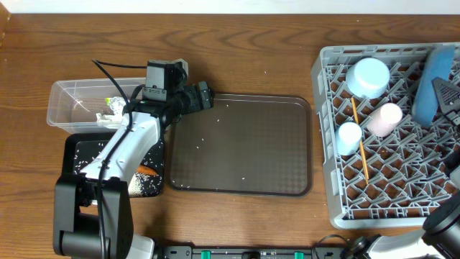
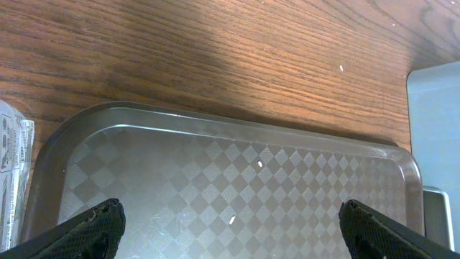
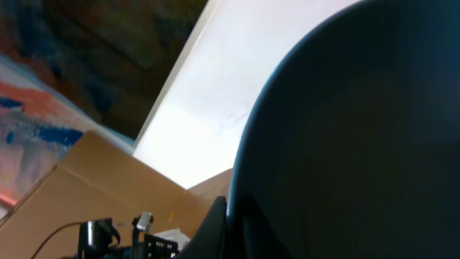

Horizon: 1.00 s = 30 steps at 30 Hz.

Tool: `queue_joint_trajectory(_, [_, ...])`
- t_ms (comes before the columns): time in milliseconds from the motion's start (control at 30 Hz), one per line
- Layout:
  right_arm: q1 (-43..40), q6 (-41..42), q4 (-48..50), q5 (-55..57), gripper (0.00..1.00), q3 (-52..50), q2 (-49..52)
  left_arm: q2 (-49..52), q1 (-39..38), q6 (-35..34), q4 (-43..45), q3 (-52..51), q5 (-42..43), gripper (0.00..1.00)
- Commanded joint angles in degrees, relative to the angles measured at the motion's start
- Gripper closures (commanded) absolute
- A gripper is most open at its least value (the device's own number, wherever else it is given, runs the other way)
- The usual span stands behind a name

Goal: Sort waste into correct bins and load items into the dishwasher rack

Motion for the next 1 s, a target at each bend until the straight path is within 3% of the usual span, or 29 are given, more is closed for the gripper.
queue_joint_trajectory(0, [-0.9,7.82,4.9,0.46,0.99,-0.44,1.57,-0.13,-0.13,-0.13,0.07,-0.28,-0.57,0.02])
queue_joint_trajectory(100, [-0.92,19.06,17.16,2.86,0.99,-0.44,1.57,-0.13,-0.13,-0.13,0.07,-0.28,-0.57,0.02])
queue_joint_trajectory(267, [-0.83,26.91,17.31,8.68,0.99,-0.44,1.05,-0.13,-0.13,-0.13,0.07,-0.28,-0.57,0.02])
queue_joint_trajectory(967, [-2.1,20.31,17.29,5.33,0.99,-0.72,4.35,-0.13,-0.13,-0.13,0.07,-0.28,-0.57,0.02])
